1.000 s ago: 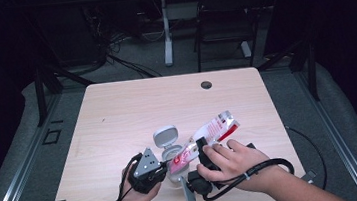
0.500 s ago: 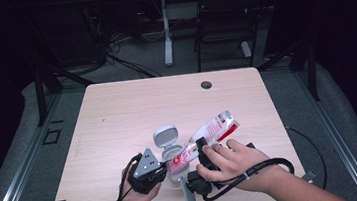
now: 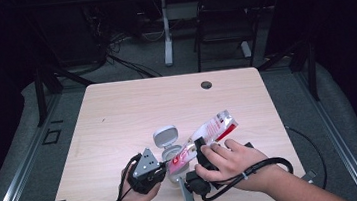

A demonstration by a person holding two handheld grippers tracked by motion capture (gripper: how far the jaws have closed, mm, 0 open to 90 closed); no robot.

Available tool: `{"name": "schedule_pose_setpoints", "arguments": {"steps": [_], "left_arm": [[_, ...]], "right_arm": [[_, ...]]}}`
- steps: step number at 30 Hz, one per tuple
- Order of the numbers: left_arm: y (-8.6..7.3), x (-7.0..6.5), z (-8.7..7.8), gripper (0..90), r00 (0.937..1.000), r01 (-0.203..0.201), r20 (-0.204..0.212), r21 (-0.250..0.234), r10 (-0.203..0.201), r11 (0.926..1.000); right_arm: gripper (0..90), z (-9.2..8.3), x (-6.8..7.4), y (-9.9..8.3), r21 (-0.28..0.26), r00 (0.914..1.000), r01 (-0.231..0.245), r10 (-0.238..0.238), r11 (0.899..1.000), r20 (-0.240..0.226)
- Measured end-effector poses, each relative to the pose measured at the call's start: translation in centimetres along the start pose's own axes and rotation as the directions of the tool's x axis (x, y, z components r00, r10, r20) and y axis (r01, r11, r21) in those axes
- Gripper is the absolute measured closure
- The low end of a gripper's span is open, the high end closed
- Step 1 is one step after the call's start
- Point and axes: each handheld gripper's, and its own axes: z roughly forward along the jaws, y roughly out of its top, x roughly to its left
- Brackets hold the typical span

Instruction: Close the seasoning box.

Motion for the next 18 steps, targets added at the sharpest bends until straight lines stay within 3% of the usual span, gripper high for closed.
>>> {"name": "schedule_pose_setpoints", "arguments": {"steps": [18], "left_arm": [[-0.05, 0.09, -0.13, 90.0, 1.0, 0.004, 0.002, 0.0, -0.004, 1.0]], "right_arm": [[86.9, -0.12, -0.38, 0.3, -0.008, 0.9999, 0.012, -0.012, 1.0, 0.006]]}}
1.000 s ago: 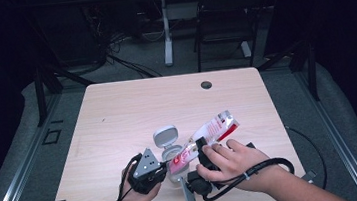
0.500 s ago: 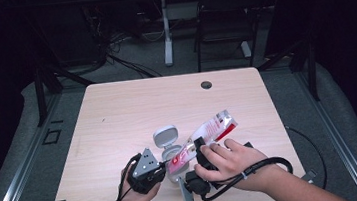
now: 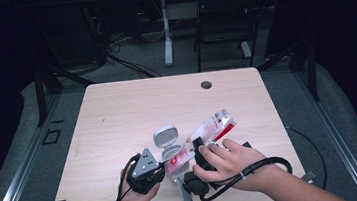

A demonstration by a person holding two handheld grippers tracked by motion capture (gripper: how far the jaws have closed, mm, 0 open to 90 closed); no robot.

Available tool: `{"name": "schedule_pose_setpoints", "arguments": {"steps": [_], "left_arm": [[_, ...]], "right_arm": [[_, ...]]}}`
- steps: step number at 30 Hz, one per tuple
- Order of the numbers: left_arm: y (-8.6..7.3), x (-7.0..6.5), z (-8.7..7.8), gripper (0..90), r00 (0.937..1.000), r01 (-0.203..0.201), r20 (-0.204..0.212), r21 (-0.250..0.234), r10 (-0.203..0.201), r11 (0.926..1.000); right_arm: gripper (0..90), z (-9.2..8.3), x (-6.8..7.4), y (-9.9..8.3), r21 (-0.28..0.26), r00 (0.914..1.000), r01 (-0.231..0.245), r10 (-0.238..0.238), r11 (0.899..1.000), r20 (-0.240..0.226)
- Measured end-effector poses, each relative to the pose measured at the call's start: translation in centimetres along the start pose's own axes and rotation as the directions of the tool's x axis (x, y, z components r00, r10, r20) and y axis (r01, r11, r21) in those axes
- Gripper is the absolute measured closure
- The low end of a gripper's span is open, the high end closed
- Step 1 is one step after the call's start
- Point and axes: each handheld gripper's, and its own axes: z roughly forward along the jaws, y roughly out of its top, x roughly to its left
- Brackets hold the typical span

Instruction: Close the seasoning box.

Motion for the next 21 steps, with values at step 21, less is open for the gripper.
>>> {"name": "schedule_pose_setpoints", "arguments": {"steps": [21], "left_arm": [[0.0, -0.05, 0.02, 90.0, 1.0, 0.0, 0.0, -0.003, 0.0, 1.0]], "right_arm": [[88.4, -0.06, -0.02, 0.03, -0.002, 1.0, -0.007, 0.007, 1.0, 0.0]]}}
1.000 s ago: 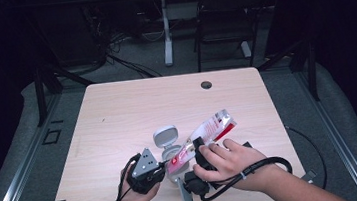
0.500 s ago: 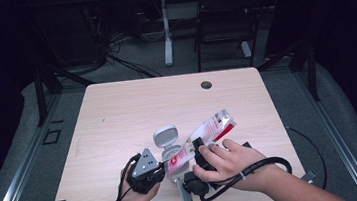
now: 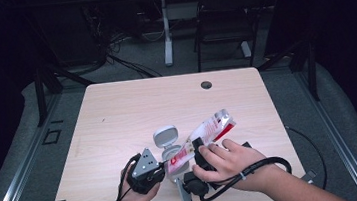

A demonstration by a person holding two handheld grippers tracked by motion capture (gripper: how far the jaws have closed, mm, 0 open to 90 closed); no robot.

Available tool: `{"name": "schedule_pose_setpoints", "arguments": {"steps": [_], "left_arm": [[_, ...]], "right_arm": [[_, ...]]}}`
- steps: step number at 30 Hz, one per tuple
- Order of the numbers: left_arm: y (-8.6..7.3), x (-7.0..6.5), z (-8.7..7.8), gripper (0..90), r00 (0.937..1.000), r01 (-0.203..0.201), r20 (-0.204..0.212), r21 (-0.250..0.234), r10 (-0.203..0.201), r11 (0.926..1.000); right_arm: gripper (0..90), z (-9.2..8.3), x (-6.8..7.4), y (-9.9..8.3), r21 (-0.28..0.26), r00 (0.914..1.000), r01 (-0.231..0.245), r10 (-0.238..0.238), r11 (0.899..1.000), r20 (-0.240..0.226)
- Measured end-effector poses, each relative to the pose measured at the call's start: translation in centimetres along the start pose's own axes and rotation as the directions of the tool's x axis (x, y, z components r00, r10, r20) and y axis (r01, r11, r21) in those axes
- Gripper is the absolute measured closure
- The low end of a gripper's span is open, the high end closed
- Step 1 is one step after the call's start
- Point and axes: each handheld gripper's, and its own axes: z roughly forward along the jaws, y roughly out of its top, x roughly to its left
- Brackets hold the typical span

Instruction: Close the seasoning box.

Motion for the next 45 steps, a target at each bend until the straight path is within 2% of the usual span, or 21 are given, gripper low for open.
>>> {"name": "schedule_pose_setpoints", "arguments": {"steps": [19, 24, 28, 40, 45], "left_arm": [[-0.05, -0.05, -0.29, 90.0, 1.0, 0.003, 0.0, -0.005, -0.003, 1.0], [-0.13, -0.1, -0.53, 90.0, 1.0, 0.001, -0.002, -0.005, -0.001, 1.0], [-0.15, -0.11, -0.66, 90.0, 1.0, 0.002, -0.003, -0.007, -0.002, 1.0], [-0.17, -0.11, -0.59, 90.0, 1.0, 0.003, -0.003, -0.007, -0.003, 1.0], [-0.16, -0.16, -0.5, 90.0, 1.0, 0.004, -0.001, -0.005, -0.004, 1.0]], "right_arm": [[88.5, -0.17, -0.36, 0.15, 0.002, 1.0, 0.007, -0.007, 1.0, 0.006], [88.5, -0.08, -0.35, 0.2, -0.024, 1.0, -0.002, 0.002, 1.0, 0.008], [88.6, -0.35, -0.61, 0.41, -0.004, 0.9997, 0.021, -0.021, 1.0, 0.012], [88.6, -0.24, -0.65, 0.45, -0.012, 0.9998, 0.01, -0.01, 1.0, 0.014], [88.6, -0.31, -0.66, 0.44, -0.003, 0.9997, 0.02, -0.02, 1.0, 0.01]]}}
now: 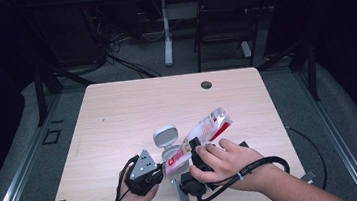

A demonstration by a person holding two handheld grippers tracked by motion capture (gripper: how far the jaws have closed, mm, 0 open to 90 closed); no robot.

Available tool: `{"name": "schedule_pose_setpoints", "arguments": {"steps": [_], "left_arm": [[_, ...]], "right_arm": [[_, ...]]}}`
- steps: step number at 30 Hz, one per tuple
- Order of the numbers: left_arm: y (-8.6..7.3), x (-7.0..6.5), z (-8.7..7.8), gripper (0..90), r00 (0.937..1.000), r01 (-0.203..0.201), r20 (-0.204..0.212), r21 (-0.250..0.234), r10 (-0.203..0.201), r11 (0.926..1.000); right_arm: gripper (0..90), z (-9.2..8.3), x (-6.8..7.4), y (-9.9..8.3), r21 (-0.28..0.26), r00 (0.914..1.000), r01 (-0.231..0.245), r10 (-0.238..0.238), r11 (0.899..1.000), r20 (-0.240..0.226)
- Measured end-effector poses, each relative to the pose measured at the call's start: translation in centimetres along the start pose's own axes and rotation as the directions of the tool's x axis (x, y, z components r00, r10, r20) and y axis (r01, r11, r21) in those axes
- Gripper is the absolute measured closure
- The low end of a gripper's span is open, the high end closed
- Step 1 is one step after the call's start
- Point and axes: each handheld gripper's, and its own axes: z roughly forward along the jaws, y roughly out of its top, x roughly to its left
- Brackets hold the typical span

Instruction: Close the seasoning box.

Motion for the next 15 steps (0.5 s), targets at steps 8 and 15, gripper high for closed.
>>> {"name": "schedule_pose_setpoints", "arguments": {"steps": [8, 15], "left_arm": [[0.1, 0.06, 0.04, 90.0, 1.0, -0.003, 0.002, 0.002, 0.003, 1.0], [0.13, 0.11, 0.15, 90.0, 1.0, -0.001, -0.002, -0.001, 0.001, 1.0]], "right_arm": [[88.7, 0.05, 0.09, -0.16, -0.005, 0.9999, -0.01, 0.01, 1.0, 0.003], [88.8, 0.14, 0.18, -0.3, -0.006, 0.9999, -0.016, 0.016, 1.0, -0.004]]}}
